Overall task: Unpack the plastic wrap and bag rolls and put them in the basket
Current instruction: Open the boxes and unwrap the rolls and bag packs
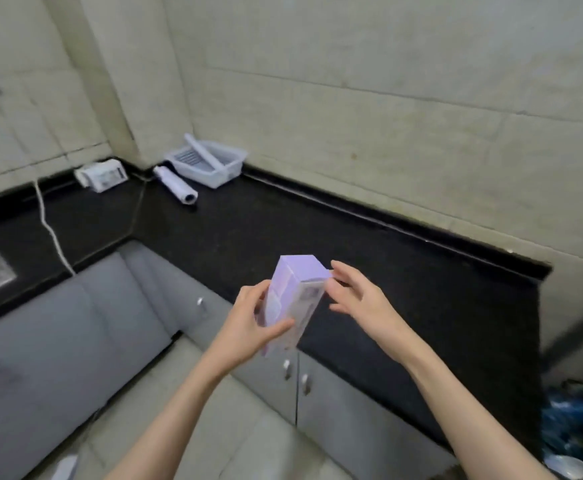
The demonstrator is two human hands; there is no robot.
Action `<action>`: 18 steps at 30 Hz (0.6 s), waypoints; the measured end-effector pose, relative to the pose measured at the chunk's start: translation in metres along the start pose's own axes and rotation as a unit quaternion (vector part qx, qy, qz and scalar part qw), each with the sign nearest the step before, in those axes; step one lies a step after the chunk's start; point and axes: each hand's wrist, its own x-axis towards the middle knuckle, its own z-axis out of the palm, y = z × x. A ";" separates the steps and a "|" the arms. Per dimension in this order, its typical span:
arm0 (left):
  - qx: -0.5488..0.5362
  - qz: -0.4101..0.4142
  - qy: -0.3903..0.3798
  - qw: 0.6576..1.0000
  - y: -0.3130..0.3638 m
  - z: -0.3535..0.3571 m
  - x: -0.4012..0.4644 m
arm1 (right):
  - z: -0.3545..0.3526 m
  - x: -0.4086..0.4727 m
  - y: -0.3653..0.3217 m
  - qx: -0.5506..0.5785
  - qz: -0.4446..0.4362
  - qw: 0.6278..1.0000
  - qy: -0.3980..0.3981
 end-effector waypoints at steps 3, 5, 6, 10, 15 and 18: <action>-0.064 -0.056 0.020 0.996 -0.028 -0.045 -0.016 | 0.054 0.027 -0.005 -0.030 0.001 0.997 -0.073; -0.092 -0.069 0.032 0.993 -0.042 -0.069 -0.021 | 0.086 0.046 -0.008 -0.037 -0.009 0.992 -0.118; -0.099 -0.073 0.036 0.992 -0.049 -0.080 -0.022 | 0.101 0.056 -0.009 -0.035 -0.016 0.989 -0.140; -0.122 -0.110 0.052 0.985 -0.086 -0.120 -0.013 | 0.155 0.102 -0.008 -0.013 -0.017 0.980 -0.199; -0.136 -0.135 0.066 0.979 -0.140 -0.170 0.034 | 0.215 0.186 -0.002 0.017 -0.022 0.972 -0.232; -0.116 -0.141 0.069 0.981 -0.173 -0.209 0.074 | 0.252 0.243 -0.002 0.031 -0.020 0.975 -0.219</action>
